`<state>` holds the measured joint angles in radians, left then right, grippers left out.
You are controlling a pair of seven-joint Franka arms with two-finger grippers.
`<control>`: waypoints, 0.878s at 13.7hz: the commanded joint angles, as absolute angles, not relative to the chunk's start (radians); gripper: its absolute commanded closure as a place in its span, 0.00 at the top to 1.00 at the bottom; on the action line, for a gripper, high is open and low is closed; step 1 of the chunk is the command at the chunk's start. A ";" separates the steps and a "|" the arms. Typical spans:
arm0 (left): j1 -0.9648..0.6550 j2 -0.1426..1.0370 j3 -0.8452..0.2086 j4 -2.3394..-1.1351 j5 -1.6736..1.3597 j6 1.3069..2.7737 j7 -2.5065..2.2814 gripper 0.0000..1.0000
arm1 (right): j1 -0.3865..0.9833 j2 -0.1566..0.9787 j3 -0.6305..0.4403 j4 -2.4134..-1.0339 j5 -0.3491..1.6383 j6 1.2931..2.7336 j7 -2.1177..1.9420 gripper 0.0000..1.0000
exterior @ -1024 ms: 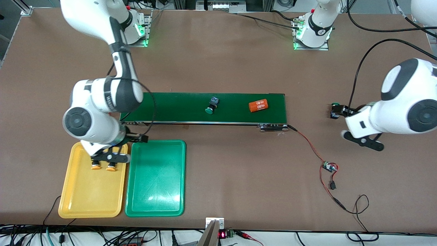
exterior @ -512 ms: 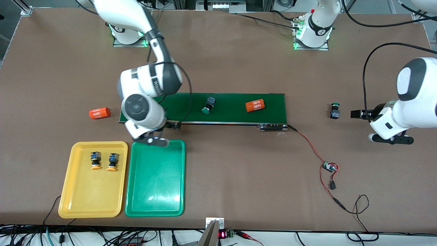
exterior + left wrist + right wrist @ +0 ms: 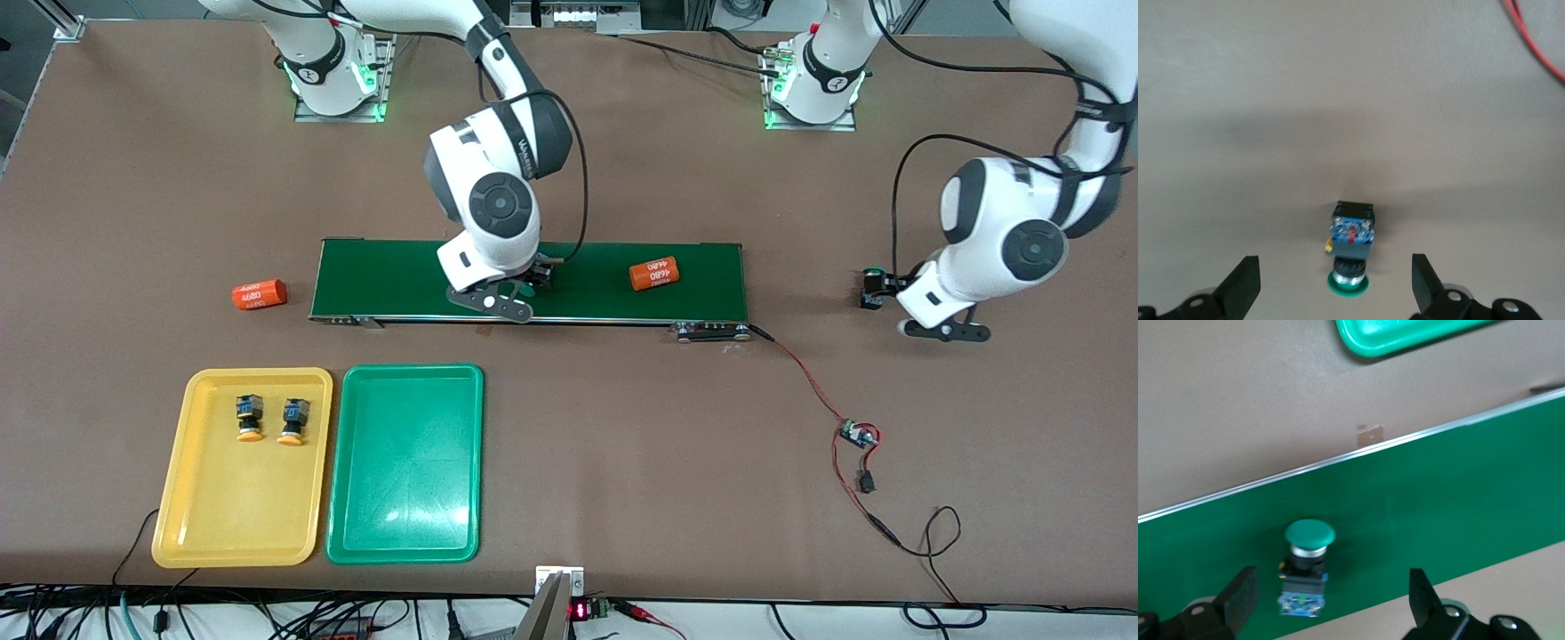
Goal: Sort buttons by color to trays
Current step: 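Reach the right gripper to the green button while the left gripper reaches buttons, then grasp the green button with the right gripper while the left gripper grasps another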
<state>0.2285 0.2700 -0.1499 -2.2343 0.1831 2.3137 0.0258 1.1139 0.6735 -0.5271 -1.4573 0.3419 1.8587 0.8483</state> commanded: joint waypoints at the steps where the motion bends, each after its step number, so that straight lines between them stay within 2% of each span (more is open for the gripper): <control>1: 0.210 0.285 -0.127 -2.281 0.166 2.407 0.055 1.00 | 1.146 0.705 -0.534 -1.474 0.353 1.917 0.913 1.00; 5: 0.221 0.362 -0.124 -2.295 0.167 2.473 0.120 1.00 | 1.164 0.758 -0.532 -1.491 0.351 1.966 0.904 1.00; 6: 0.221 0.365 -0.120 -2.296 0.169 2.473 0.120 0.95 | 1.170 0.758 -0.532 -1.512 0.351 1.988 0.899 1.00; 7: 0.221 0.365 -0.118 -2.296 0.169 2.471 0.121 0.83 | 1.170 0.758 -0.532 -1.523 0.351 1.999 0.897 0.85; 8: 0.221 0.373 -0.120 -2.301 0.167 2.471 0.120 0.70 | 1.172 0.758 -0.532 -1.528 0.353 1.993 0.913 0.47; 9: 0.221 0.382 -0.120 -2.301 0.167 2.470 0.120 0.53 | 1.172 0.756 -0.532 -1.528 0.353 1.988 0.926 0.20; 10: 0.221 0.382 -0.120 -2.301 0.167 2.461 0.117 0.41 | 1.169 0.753 -0.532 -1.526 0.353 1.987 0.927 0.07; 12: 0.221 0.350 -0.121 -2.286 0.167 2.393 0.109 0.26 | 1.155 0.743 -0.535 -1.522 0.353 1.983 0.919 0.02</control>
<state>0.2287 0.3843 -0.1297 -2.2933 0.1831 2.4518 0.0875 1.1581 0.7671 -0.5284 -1.5016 0.3420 1.9850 0.9084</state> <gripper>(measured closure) 0.471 0.559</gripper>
